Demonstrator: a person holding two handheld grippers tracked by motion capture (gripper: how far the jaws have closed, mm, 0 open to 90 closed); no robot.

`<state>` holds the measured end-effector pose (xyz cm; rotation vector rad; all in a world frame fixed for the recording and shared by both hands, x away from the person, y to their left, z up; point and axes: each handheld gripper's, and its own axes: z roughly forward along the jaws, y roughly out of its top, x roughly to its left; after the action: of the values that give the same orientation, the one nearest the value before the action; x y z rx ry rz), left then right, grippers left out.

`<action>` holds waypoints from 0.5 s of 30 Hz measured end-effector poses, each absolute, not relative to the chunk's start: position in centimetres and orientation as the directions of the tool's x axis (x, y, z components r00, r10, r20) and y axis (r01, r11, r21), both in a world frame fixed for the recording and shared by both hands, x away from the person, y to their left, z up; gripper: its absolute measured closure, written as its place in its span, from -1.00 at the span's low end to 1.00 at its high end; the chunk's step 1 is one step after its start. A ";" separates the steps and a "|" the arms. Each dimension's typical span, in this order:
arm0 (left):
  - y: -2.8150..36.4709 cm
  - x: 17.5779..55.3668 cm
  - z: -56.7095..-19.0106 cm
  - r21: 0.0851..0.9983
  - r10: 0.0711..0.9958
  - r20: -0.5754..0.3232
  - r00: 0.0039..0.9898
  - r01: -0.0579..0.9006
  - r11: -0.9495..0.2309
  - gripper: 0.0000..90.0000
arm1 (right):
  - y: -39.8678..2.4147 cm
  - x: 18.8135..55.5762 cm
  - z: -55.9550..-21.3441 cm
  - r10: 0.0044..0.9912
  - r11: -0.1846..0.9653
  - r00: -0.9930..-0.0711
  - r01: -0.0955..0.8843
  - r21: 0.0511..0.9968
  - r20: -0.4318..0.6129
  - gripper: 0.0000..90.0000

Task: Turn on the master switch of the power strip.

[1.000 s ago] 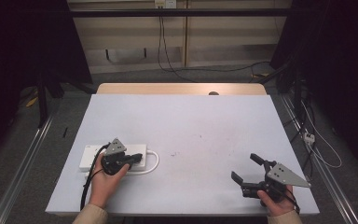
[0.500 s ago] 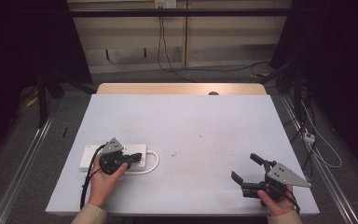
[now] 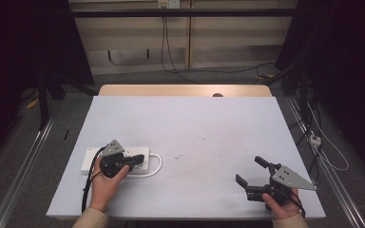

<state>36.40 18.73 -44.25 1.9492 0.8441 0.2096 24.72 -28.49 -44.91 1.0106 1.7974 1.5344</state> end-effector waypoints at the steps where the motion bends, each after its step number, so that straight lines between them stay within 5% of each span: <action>1: 18.7 36.4 -44.2 0.834 0.635 -0.197 0.747 0.469 -0.292 0.91 | -28.5 24.7 -44.9 0.829 0.058 -0.557 0.183 0.981 0.055 -0.91; 15: 18.7 36.2 -43.7 0.838 0.629 -0.196 0.752 0.462 -0.290 0.62 | -28.4 24.8 -45.0 0.827 0.060 -0.559 0.186 0.981 0.055 -0.91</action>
<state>36.24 18.70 -43.72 1.9414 0.8299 0.2086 24.81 -28.42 -44.97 1.0103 1.8019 1.5353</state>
